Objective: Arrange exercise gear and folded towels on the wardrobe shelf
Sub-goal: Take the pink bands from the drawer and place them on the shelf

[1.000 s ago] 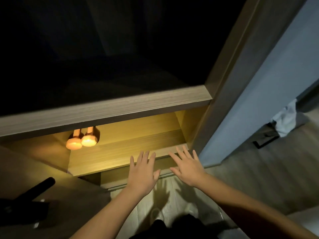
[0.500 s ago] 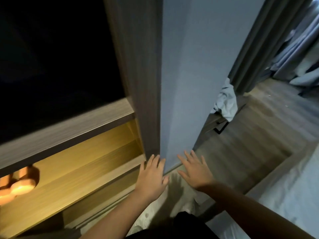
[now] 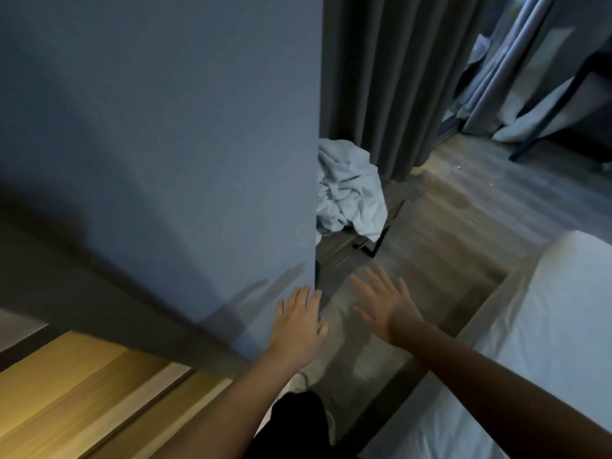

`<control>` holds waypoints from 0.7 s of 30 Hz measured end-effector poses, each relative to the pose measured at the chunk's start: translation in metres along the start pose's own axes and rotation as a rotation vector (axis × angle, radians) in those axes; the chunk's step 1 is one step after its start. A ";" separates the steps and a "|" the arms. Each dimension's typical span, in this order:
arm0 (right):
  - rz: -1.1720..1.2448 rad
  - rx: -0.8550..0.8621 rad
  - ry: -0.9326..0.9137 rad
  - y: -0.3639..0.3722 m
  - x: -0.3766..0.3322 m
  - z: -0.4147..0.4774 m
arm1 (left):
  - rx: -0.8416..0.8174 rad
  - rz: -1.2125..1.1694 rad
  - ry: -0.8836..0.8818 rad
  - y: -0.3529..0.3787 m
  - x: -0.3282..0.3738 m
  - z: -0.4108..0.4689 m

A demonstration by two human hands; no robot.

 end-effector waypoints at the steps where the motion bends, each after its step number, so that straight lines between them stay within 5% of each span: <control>1: 0.002 0.004 0.014 -0.004 0.012 0.005 | -0.007 0.002 0.012 0.002 0.009 0.014; 21: 0.052 -0.121 0.087 0.042 0.254 0.200 | -0.133 0.259 0.162 0.128 0.120 0.338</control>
Point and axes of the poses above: each hand's wrist, its own z-axis towards the middle knuckle, its own y-axis out of the palm, x = y × z, the point moved 9 cm from there along z, towards the middle knuckle, and after that the axes turned 12 degrees about x, right-handed, at the moved point
